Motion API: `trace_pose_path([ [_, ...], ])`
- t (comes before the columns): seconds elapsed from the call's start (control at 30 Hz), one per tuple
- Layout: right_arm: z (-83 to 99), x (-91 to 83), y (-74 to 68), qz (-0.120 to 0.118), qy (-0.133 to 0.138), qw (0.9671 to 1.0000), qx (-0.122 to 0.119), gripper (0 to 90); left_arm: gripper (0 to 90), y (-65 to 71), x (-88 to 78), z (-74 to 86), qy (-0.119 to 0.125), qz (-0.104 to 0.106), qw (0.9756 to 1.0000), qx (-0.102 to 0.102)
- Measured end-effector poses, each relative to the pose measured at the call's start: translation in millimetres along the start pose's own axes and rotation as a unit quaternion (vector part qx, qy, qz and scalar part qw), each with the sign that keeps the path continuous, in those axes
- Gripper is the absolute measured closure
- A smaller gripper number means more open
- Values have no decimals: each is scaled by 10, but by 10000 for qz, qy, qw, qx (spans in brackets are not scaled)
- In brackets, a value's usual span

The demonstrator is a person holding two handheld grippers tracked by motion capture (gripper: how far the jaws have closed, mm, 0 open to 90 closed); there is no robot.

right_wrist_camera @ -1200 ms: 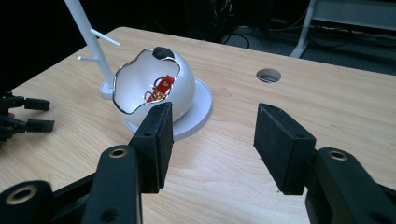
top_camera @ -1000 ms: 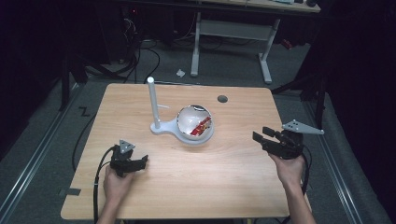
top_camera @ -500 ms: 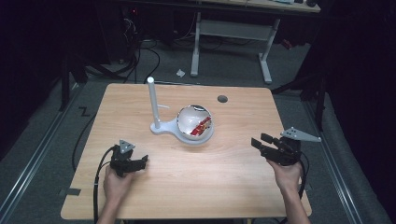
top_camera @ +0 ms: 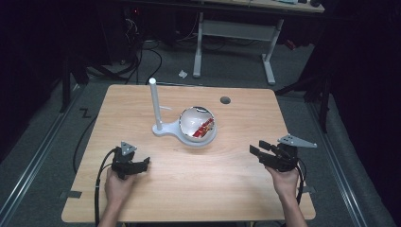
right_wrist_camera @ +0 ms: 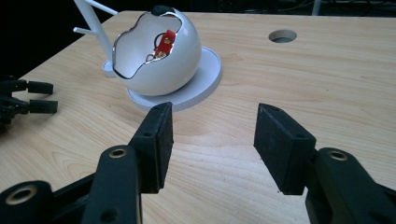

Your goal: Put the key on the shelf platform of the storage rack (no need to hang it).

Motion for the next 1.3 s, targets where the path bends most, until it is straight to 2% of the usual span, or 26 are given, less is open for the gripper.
trace_pose_path([
  [0.17, 50, 69, -10, 16, -46, 10000, -1, 472, 216, 1, 1, 0, 0, 6, 10000, 3],
  [0.7, 253, 231, 33, -11, -212, 9996, 201, 472, 199, 11, 3, 2, -10, 35, 10000, 53],
  [1.3, 428, 452, 84, 215, -387, 9988, 195, 472, 200, 14, -5, 9, -15, 10, 10000, 11],
])
Point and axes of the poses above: each handheld gripper's, and its own axes: x roughly forward along the jaws, z roughly out of its underside, y roughly to its right, the point moved 5 cm from there along x, roughly forward along the jaws, and after that the axes turned 9 degrees about -y, right-handed, at the moved point
